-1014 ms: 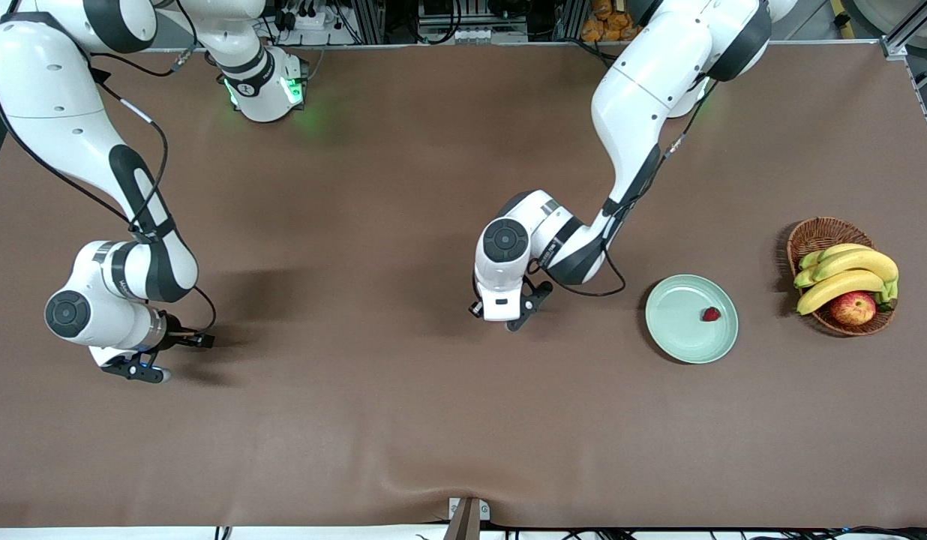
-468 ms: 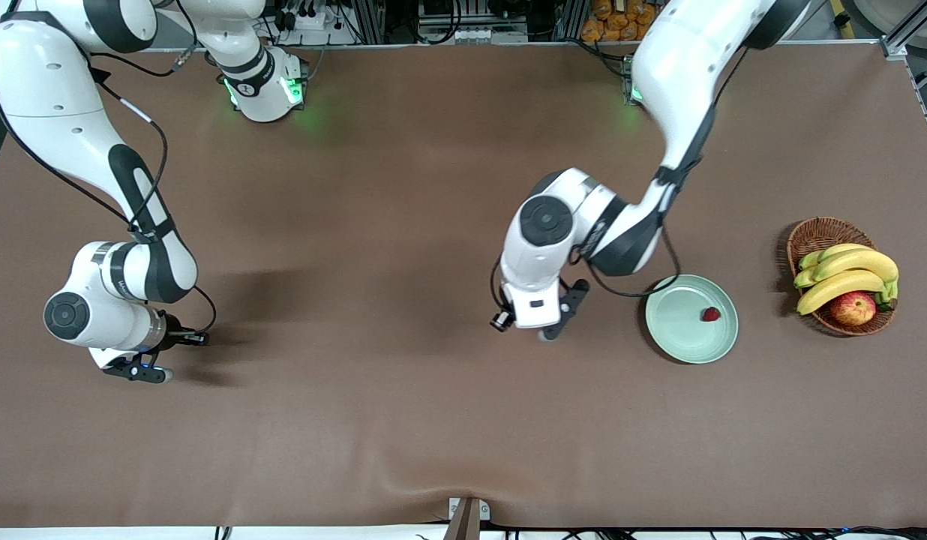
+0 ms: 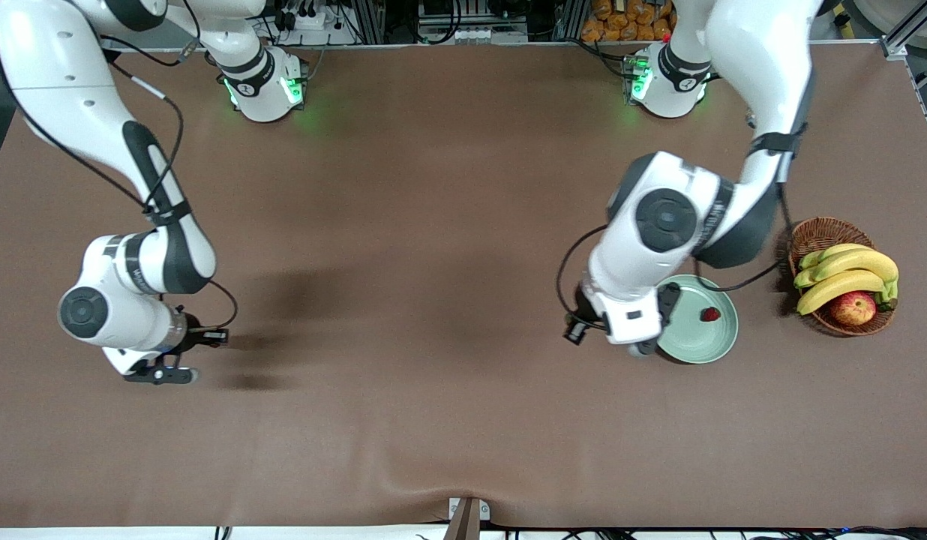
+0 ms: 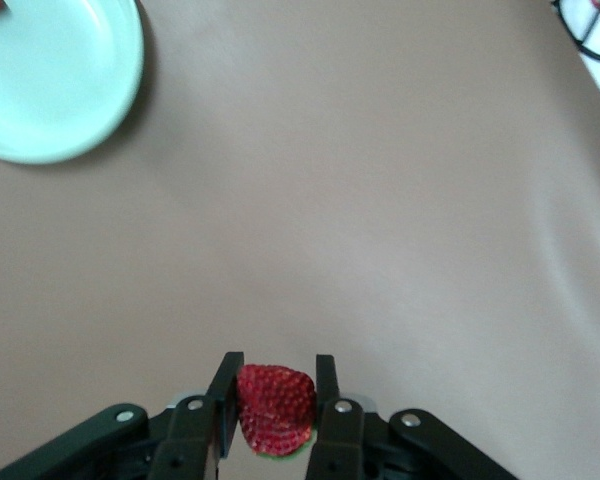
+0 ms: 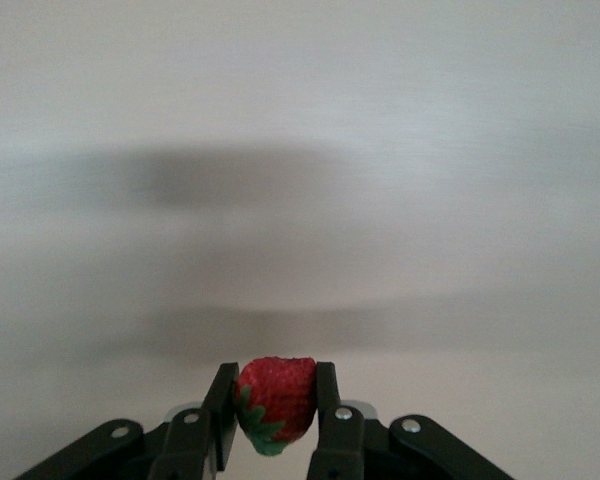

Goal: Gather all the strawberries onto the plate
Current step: 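Drop the strawberry onto the plate with the left gripper while the right carries another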

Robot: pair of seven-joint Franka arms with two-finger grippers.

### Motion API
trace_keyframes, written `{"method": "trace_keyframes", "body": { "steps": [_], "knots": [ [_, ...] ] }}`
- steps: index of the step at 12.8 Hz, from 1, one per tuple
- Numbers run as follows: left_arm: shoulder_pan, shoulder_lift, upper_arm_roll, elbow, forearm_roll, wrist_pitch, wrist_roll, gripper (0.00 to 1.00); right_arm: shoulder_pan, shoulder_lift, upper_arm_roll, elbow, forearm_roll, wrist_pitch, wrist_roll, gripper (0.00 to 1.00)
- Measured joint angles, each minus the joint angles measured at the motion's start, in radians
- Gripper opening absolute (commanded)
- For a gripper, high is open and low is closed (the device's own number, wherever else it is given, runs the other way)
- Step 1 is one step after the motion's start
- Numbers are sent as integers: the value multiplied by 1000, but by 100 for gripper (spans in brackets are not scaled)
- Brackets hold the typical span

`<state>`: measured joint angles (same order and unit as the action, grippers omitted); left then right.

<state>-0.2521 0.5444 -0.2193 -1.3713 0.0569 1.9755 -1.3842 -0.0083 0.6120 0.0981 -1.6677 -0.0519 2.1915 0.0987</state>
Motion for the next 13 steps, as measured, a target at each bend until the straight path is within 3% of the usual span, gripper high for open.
{"method": "trace_keyframes", "body": {
  "steps": [2, 4, 8, 11, 13],
  "knots": [
    [64, -29, -2, -26, -8, -69, 137, 0, 71, -6, 47, 0, 59, -4, 54, 0],
    [149, -83, -11, -115, -10, -86, 306, 0, 122, -6, 102, 6, 133, -2, 122, 0],
    [321, -173, -20, -286, -15, -85, 606, 0, 265, 1, 143, 58, 163, 23, 358, 0],
    [413, -180, -21, -390, -15, -24, 777, 0, 382, 46, 143, 85, 164, 117, 545, 0],
    [441, -179, -21, -479, -15, 119, 815, 0, 438, 96, 142, 91, 164, 221, 634, 0]
  ]
}}
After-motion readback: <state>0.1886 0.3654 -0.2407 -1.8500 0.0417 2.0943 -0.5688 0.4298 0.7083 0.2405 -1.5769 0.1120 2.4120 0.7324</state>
